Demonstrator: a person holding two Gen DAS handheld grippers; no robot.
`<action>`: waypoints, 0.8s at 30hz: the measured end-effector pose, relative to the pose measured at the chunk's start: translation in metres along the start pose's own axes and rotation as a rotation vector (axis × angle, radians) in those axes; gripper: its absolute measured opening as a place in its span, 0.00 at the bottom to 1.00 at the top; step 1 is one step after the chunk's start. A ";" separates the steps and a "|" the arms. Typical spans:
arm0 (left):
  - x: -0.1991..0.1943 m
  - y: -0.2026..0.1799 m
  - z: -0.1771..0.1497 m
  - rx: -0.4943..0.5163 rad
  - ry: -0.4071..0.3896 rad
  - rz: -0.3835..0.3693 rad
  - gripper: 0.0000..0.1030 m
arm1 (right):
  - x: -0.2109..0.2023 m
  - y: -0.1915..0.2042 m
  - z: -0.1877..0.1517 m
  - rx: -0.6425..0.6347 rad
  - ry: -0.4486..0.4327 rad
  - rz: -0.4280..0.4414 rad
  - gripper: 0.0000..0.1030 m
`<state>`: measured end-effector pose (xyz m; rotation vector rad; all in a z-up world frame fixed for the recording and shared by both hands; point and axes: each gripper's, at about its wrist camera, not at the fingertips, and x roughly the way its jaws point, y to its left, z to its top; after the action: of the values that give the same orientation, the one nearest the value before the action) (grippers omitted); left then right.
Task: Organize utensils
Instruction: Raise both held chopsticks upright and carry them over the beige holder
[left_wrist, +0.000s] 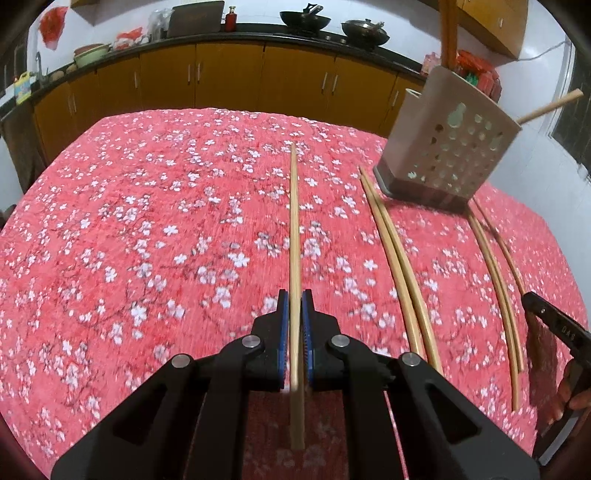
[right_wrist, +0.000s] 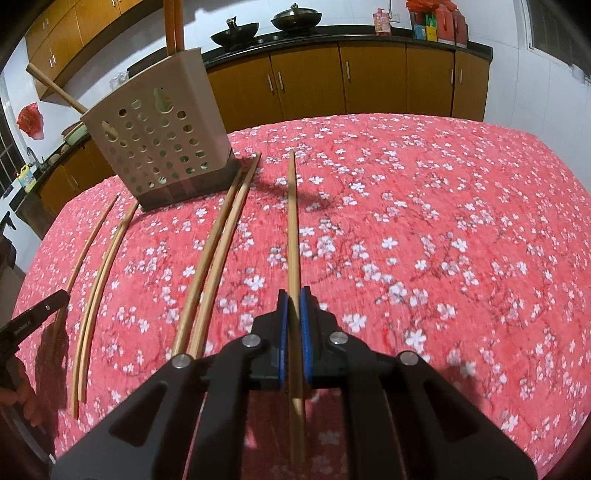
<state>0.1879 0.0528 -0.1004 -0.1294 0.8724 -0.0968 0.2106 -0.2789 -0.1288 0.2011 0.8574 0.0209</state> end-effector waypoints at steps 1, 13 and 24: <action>-0.001 0.000 -0.001 0.002 0.000 0.002 0.08 | 0.000 0.000 0.000 0.002 0.000 0.004 0.08; -0.017 -0.005 0.014 0.048 -0.036 0.011 0.07 | -0.037 0.001 0.016 -0.029 -0.101 -0.003 0.07; -0.085 -0.012 0.060 0.030 -0.237 -0.053 0.07 | -0.107 0.002 0.050 -0.018 -0.315 0.016 0.07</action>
<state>0.1792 0.0571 0.0040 -0.1331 0.6312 -0.1405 0.1782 -0.2964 -0.0163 0.1887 0.5417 0.0114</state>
